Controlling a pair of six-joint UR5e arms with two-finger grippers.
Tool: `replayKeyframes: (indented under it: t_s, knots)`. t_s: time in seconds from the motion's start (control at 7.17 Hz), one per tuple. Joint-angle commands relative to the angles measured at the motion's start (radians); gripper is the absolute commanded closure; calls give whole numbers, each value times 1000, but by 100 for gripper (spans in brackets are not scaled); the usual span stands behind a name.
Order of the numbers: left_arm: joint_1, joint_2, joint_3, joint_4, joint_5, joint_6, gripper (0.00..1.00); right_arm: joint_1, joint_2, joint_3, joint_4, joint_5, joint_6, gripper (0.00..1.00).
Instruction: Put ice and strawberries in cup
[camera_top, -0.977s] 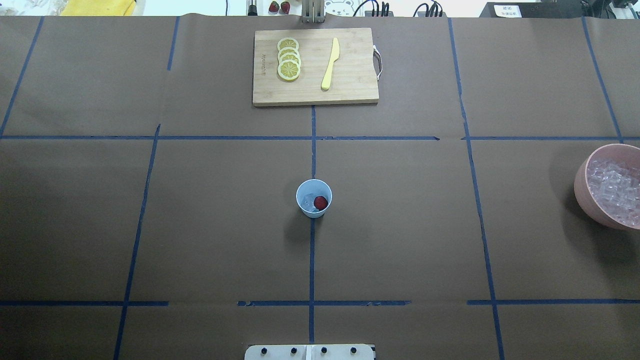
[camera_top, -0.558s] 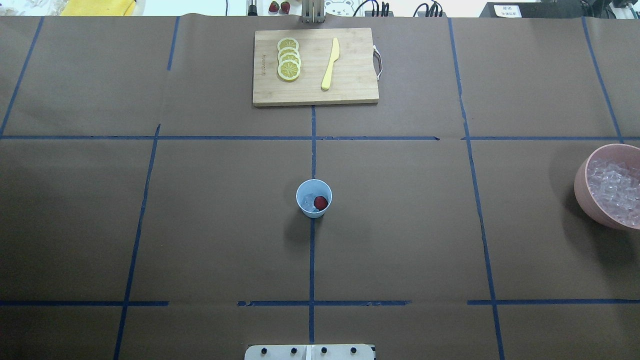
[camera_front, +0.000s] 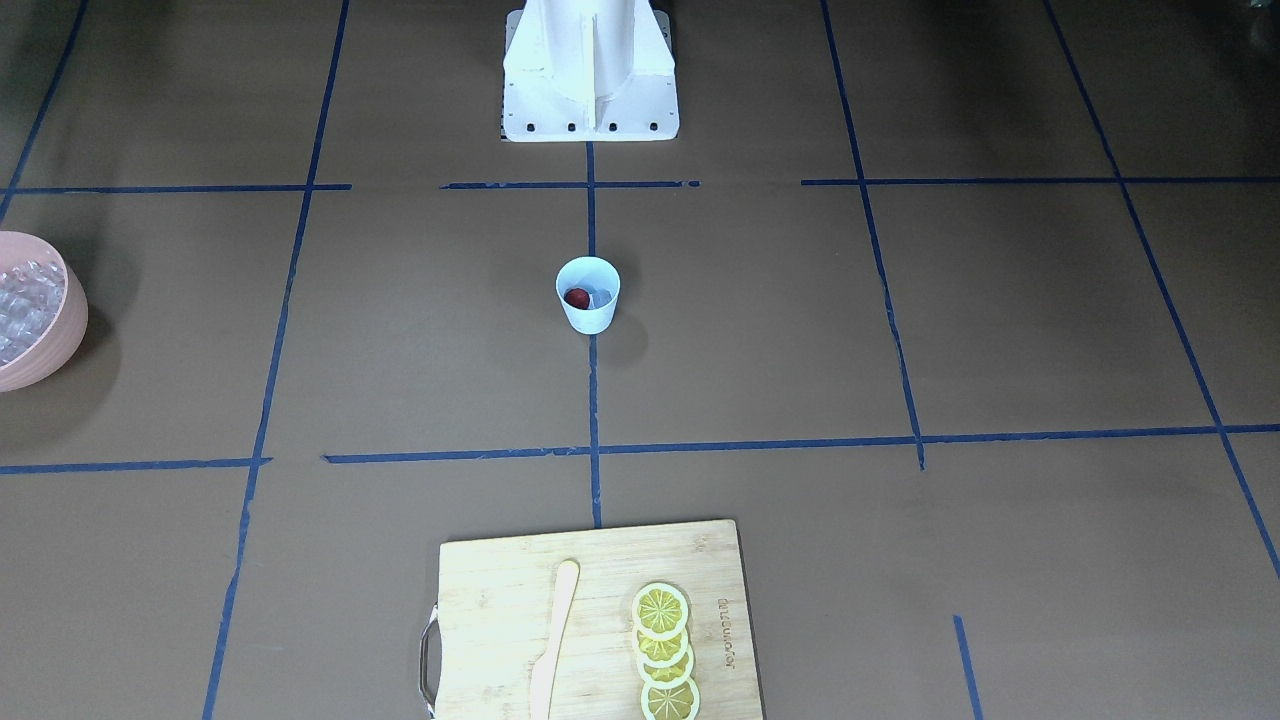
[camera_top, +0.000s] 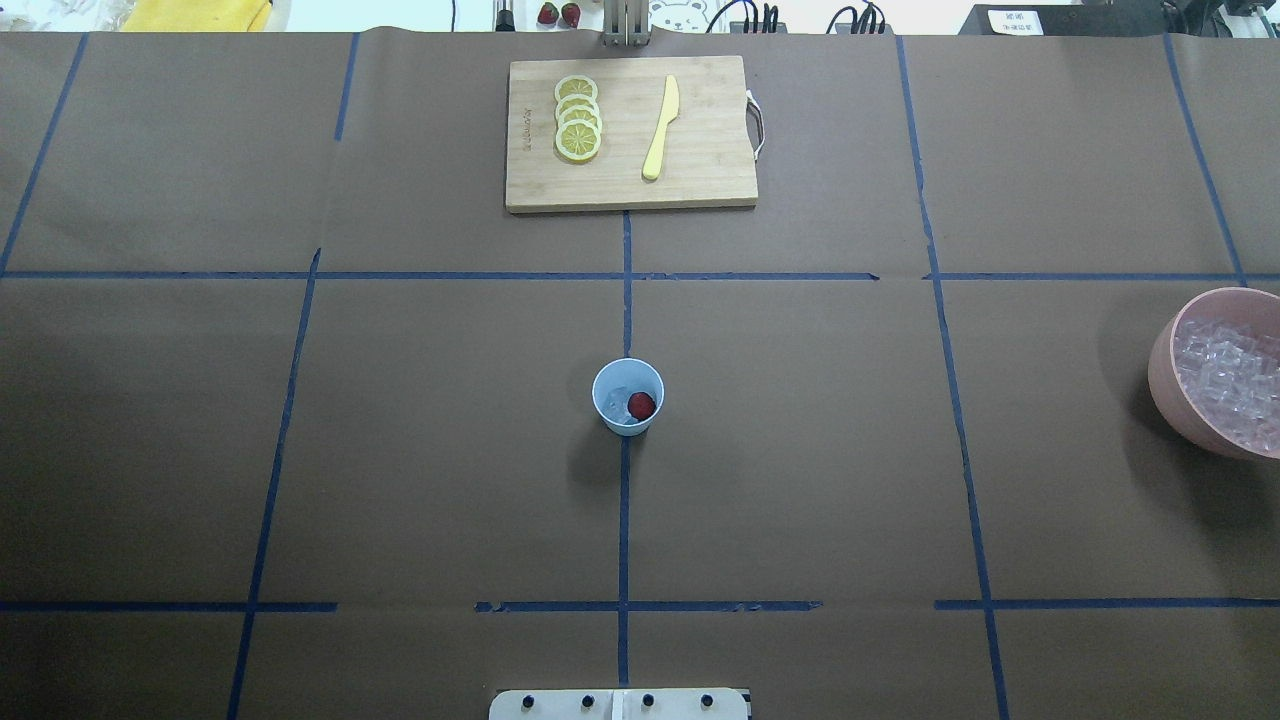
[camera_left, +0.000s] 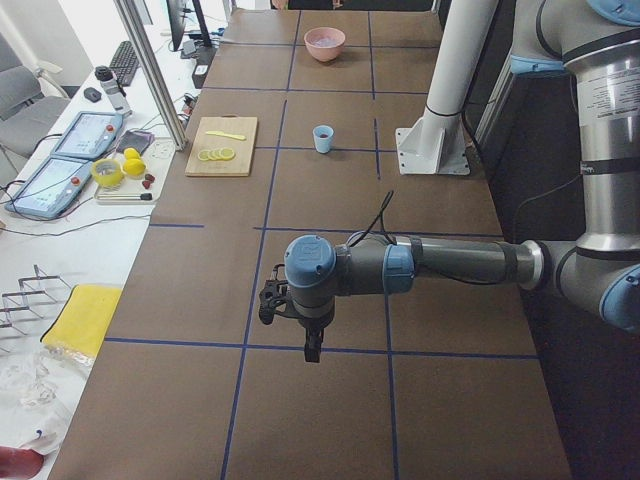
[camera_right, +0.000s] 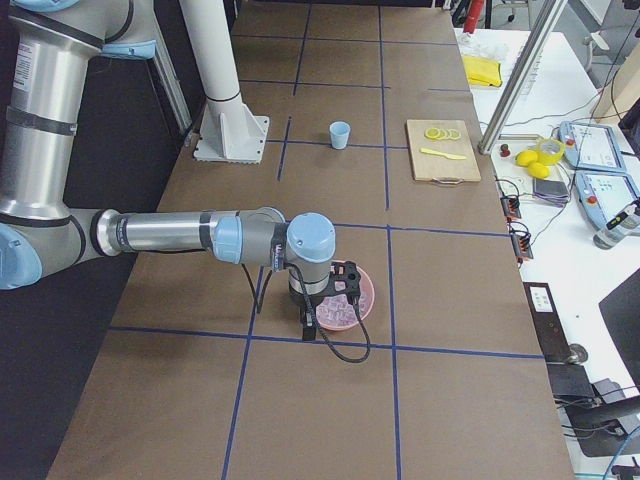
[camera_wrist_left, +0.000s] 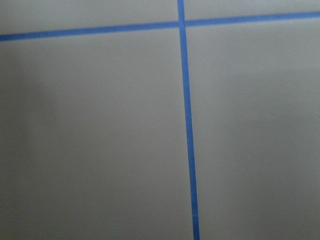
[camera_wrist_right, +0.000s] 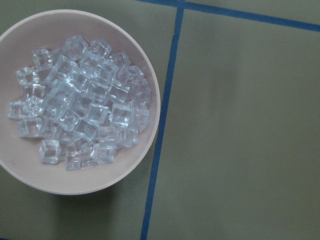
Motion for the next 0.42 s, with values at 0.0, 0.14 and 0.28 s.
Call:
replayKeyframes:
  t_s: [0.0, 0.14, 0.28]
  knots:
    - [0, -1, 2, -13, 3, -6, 0, 1, -4, -1, -1, 3, 3, 0]
    - [0, -1, -4, -12, 3, -6, 0, 1, -6, -1, -1, 4, 3, 0]
    - [1, -1, -6, -10, 5, -8, 0, 1, -6, 1, -1, 6, 2, 0]
